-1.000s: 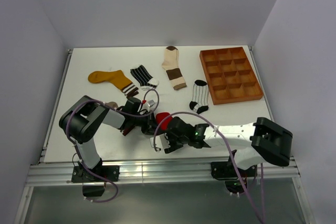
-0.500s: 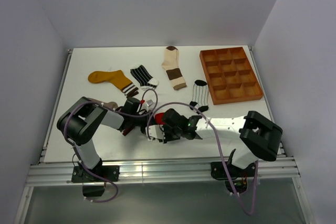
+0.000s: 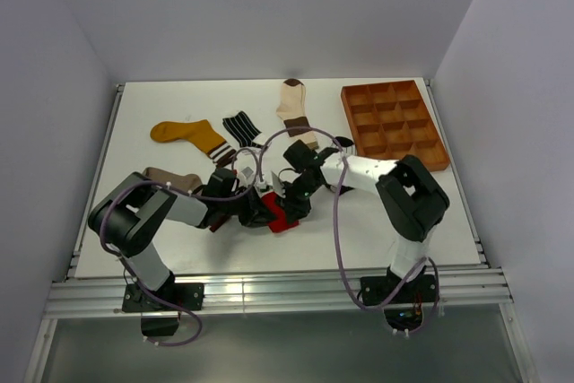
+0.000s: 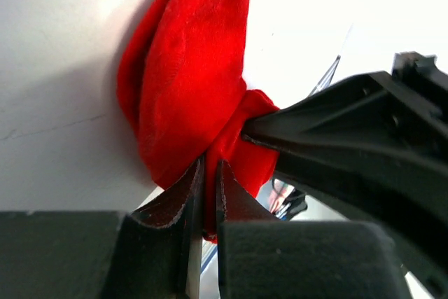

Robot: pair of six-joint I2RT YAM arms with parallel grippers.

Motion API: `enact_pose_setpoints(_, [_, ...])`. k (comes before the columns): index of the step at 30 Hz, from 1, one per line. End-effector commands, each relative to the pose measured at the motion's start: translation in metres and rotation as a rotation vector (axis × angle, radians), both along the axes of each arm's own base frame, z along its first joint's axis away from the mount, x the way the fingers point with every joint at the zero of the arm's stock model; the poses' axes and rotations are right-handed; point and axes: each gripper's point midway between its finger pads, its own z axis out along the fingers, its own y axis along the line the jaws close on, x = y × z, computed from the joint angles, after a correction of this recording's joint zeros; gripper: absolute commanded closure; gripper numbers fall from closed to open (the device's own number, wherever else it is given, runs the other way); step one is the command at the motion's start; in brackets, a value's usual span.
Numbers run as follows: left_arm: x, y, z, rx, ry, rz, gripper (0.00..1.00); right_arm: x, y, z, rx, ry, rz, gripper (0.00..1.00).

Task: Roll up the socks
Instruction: Roll the sock at the center of the board.

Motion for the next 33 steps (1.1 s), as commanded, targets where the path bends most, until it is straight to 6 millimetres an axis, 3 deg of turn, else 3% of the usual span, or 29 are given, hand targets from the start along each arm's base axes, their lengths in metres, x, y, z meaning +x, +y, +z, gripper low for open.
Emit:
enact_pose_setpoints(1, [-0.017, 0.011, -0.014, 0.061, 0.066, 0.018, 0.87, 0.000, -0.040, -0.005, -0.124, 0.153, -0.057, 0.81])
enact_pose_setpoints(3, [-0.014, 0.011, -0.014, 0.071, 0.049, 0.033, 0.87, 0.008, -0.038, -0.007, -0.131, 0.204, -0.082, 0.80])
enact_pose_setpoints(4, [-0.014, 0.012, -0.015, 0.080, 0.044, 0.035, 0.87, 0.002, -0.042, -0.005, -0.157, 0.255, -0.085, 0.80])
enact_pose_setpoints(10, [-0.005, 0.015, -0.014, 0.137, -0.050, 0.071, 0.80, 0.010, -0.043, -0.016, -0.234, 0.376, -0.126, 0.80])
enact_pose_setpoints(15, [0.003, 0.022, -0.011, 0.178, -0.144, 0.114, 0.71, 0.012, -0.047, -0.028, -0.281, 0.396, -0.145, 0.80])
enact_pose_setpoints(19, [0.011, 0.029, -0.009, 0.240, -0.229, 0.148, 0.58, 0.017, -0.046, -0.036, -0.317, 0.411, -0.167, 0.80])
enact_pose_setpoints(27, [0.025, 0.022, 0.021, 0.322, -0.491, 0.141, 0.49, 0.020, -0.047, -0.041, -0.360, 0.440, -0.178, 0.80])
enact_pose_setpoints(33, [0.034, 0.010, 0.051, 0.283, -0.659, 0.121, 0.46, 0.022, -0.048, -0.048, -0.393, 0.468, -0.202, 0.79])
